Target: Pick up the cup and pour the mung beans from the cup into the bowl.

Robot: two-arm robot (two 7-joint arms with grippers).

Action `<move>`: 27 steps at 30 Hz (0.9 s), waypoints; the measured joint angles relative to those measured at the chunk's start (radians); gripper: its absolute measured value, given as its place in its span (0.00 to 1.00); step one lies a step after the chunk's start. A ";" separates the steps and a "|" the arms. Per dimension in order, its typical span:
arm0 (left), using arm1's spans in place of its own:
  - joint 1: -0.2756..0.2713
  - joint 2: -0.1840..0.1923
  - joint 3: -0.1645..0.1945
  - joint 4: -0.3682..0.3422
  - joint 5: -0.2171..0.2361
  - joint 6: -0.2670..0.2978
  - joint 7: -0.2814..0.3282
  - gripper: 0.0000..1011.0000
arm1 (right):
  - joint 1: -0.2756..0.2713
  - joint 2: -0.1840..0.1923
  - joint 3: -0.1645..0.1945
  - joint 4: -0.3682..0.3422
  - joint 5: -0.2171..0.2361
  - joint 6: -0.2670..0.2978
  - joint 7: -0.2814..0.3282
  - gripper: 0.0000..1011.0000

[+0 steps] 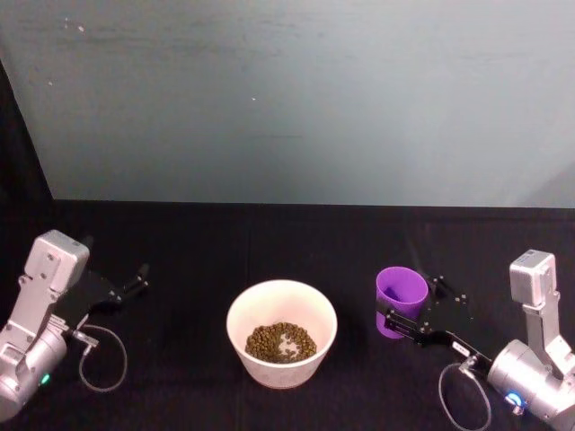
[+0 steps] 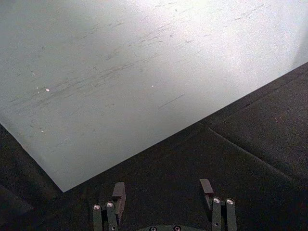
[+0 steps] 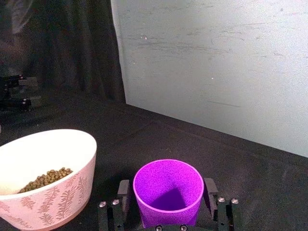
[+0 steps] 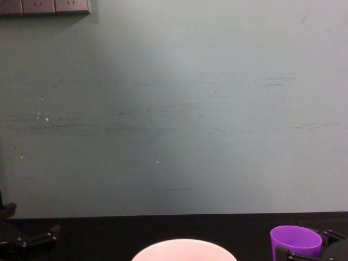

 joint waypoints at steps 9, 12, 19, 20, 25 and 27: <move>0.000 0.000 0.000 0.000 0.000 0.000 0.000 0.99 | 0.000 0.000 0.000 0.000 0.000 0.000 0.000 0.99; 0.000 0.000 0.000 0.000 0.000 0.000 0.000 0.99 | -0.001 0.002 -0.002 -0.006 -0.002 0.003 -0.001 0.99; 0.000 0.000 0.000 0.000 0.000 0.000 0.000 0.99 | -0.034 0.024 -0.002 -0.106 -0.020 0.056 -0.040 0.99; 0.000 0.000 0.000 0.000 0.000 0.000 0.000 0.99 | -0.042 0.027 0.003 -0.127 -0.020 0.064 -0.052 0.99; 0.000 0.000 0.000 0.000 0.000 0.000 0.000 0.99 | -0.076 0.036 0.026 -0.199 -0.018 0.090 -0.094 0.99; 0.000 0.000 0.000 0.000 0.000 0.000 0.000 0.99 | -0.096 0.038 0.041 -0.236 -0.012 0.101 -0.114 0.99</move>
